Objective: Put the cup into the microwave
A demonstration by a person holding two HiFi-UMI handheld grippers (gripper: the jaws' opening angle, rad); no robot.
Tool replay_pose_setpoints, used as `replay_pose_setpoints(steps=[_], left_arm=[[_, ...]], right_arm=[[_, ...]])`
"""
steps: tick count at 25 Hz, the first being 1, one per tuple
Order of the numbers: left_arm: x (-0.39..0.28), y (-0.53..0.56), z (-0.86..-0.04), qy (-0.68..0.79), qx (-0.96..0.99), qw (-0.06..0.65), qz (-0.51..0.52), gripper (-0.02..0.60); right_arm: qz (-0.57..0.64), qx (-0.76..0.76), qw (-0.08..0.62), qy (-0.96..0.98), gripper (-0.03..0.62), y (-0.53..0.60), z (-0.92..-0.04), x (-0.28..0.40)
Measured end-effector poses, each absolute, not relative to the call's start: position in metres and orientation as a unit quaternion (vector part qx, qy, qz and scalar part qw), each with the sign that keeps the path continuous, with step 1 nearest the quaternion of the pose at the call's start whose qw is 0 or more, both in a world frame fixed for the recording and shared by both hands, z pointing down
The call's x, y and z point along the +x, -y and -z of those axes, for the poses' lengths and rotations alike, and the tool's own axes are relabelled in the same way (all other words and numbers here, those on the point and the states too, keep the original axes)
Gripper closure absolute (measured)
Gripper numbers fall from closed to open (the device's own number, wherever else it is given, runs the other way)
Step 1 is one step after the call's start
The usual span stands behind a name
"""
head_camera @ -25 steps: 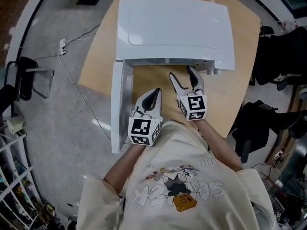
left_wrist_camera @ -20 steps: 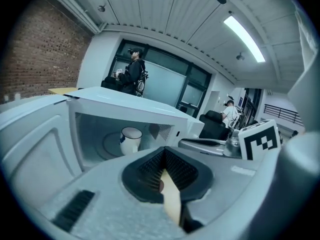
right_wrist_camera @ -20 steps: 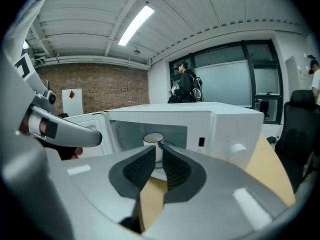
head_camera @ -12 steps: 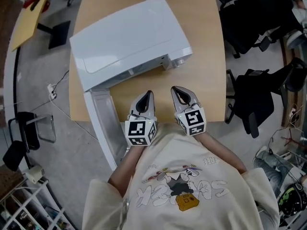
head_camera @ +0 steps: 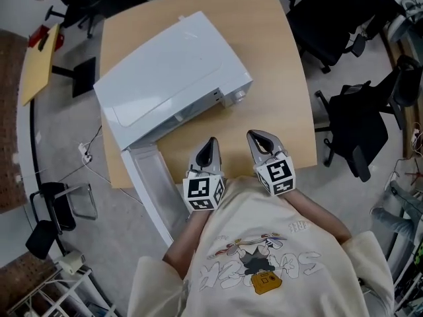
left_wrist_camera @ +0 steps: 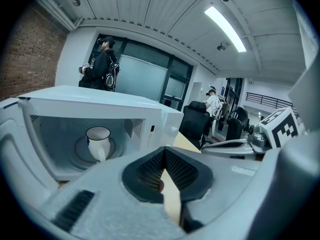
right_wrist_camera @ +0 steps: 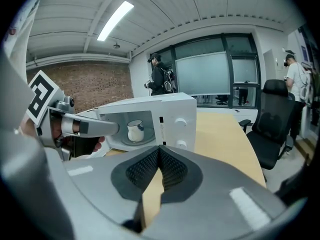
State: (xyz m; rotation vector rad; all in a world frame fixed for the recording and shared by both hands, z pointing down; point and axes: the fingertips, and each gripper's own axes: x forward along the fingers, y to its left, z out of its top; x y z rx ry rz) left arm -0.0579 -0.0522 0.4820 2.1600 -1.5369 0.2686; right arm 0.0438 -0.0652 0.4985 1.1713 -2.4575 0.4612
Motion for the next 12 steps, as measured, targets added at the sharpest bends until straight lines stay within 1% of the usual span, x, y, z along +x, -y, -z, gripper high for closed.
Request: replay_pose_setpoints(steps=[12], left_arm=[[-0.0499,0.0477,-0.4832,0.555,0.790,0.241,-0.102,0.577]], right_arm=[[-0.169,0.417,0.186,0.873,0.589,0.0611,-0.4980,0.0487]])
